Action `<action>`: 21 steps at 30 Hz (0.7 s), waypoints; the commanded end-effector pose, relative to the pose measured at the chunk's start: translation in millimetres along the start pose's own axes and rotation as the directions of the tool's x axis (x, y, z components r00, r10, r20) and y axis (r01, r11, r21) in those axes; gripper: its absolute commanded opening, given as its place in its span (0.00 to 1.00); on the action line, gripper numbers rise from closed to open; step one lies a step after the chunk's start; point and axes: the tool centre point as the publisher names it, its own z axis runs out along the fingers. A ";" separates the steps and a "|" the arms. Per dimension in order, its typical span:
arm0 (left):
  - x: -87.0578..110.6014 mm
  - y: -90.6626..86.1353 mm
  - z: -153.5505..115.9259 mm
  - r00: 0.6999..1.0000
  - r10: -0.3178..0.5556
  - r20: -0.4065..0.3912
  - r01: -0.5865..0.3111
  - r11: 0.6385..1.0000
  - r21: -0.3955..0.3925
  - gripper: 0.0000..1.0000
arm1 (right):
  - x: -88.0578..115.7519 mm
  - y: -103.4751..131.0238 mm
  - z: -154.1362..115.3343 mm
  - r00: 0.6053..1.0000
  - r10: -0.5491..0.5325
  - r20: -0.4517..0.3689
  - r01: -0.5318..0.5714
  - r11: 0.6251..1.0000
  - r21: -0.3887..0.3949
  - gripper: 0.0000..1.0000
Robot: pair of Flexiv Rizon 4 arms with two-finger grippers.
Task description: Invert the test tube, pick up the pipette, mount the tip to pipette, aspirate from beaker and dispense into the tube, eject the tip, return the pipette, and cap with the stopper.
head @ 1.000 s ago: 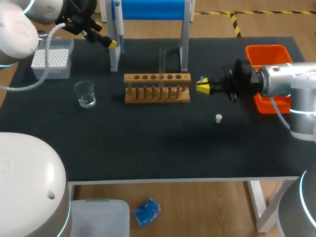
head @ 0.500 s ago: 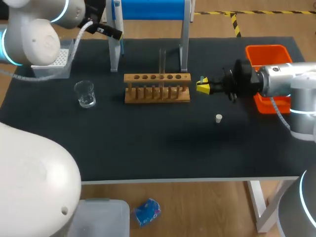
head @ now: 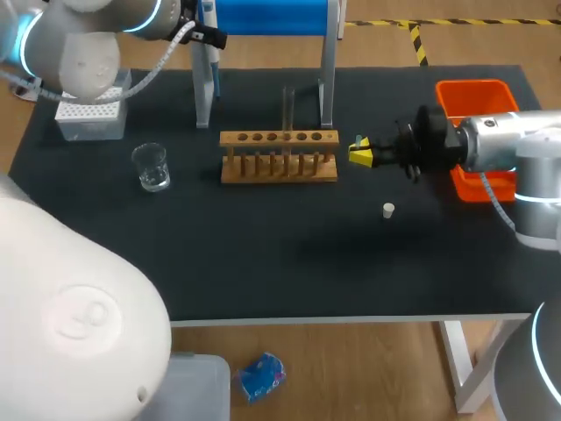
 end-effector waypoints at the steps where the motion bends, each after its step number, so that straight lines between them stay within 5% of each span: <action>1: 7.3 -4.5 7.8 0.992 -0.023 0.122 0.020 1.000 0.019 1.00 | 0.9 0.6 -0.7 1.000 -0.001 0.001 0.001 1.000 0.002 0.00; 12: 19.2 -11.4 23.1 0.960 -0.178 0.218 0.166 0.984 0.071 1.00 | 0.9 0.6 -0.7 1.000 -0.001 0.001 0.001 1.000 0.002 0.00; 21: 19.3 -20.7 34.4 0.959 -0.162 0.232 0.133 0.982 0.134 1.00 | 0.9 0.6 -0.7 1.000 -0.001 0.001 0.001 1.000 0.002 0.00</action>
